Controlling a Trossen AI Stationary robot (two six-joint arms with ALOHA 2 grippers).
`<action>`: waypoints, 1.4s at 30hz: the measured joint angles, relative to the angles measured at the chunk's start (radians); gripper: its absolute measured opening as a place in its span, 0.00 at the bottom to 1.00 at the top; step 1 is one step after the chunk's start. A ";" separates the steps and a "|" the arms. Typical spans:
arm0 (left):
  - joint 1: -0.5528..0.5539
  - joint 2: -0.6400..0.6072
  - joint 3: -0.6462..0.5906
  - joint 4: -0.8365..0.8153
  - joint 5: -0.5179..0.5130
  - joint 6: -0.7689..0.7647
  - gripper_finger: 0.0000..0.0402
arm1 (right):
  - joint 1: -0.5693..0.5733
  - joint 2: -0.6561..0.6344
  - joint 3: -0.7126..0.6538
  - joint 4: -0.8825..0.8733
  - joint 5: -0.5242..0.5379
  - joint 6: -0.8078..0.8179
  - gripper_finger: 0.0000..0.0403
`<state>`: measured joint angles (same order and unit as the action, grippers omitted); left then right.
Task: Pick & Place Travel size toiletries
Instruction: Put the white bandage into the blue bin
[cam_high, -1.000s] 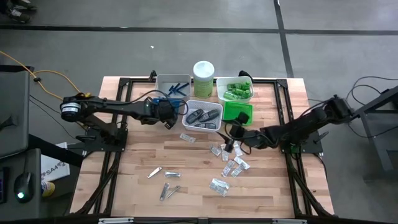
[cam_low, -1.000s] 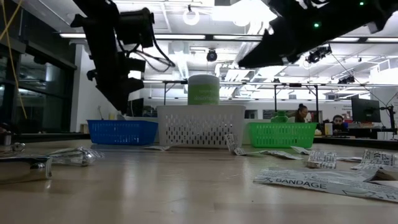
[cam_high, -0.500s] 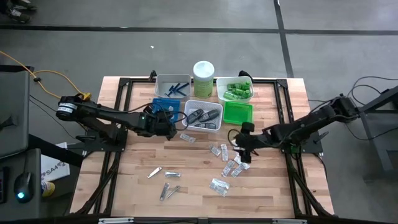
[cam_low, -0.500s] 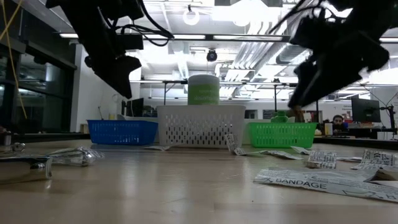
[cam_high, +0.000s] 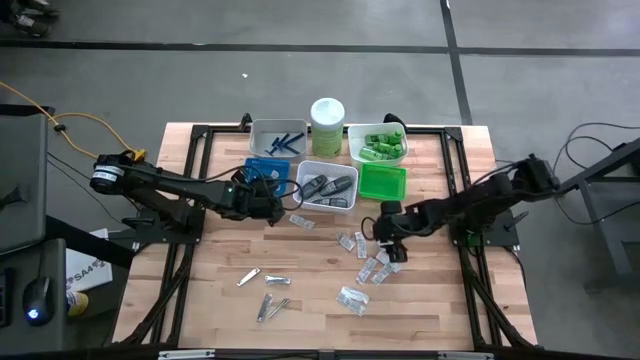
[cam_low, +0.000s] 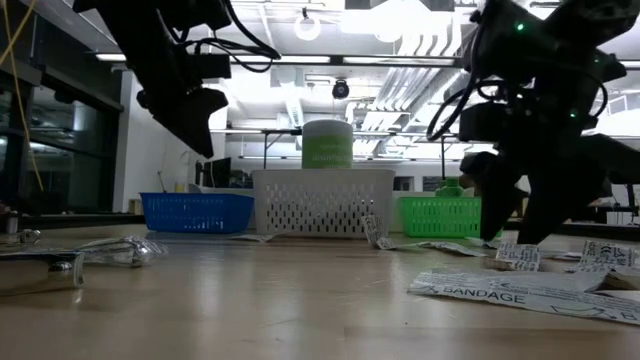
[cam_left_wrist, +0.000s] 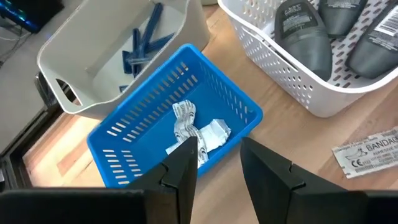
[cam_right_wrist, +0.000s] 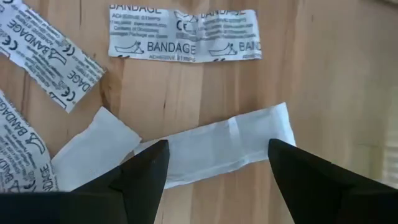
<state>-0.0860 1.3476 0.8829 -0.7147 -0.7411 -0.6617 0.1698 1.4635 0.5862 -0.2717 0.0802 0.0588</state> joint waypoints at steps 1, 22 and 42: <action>0.000 0.000 0.000 0.001 0.004 0.000 0.30 | -0.008 0.003 0.000 0.000 -0.013 -0.006 0.67; 0.000 0.000 0.000 0.006 0.019 -0.001 0.30 | -0.049 0.013 0.000 -0.004 -0.053 -0.001 0.09; 0.000 0.050 -0.002 0.272 0.062 0.164 0.30 | -0.039 -0.103 -0.002 0.268 0.056 -0.015 0.01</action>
<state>-0.0856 1.3979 0.8810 -0.4425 -0.6787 -0.4976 0.1307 1.3602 0.5842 -0.0040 0.1364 0.0442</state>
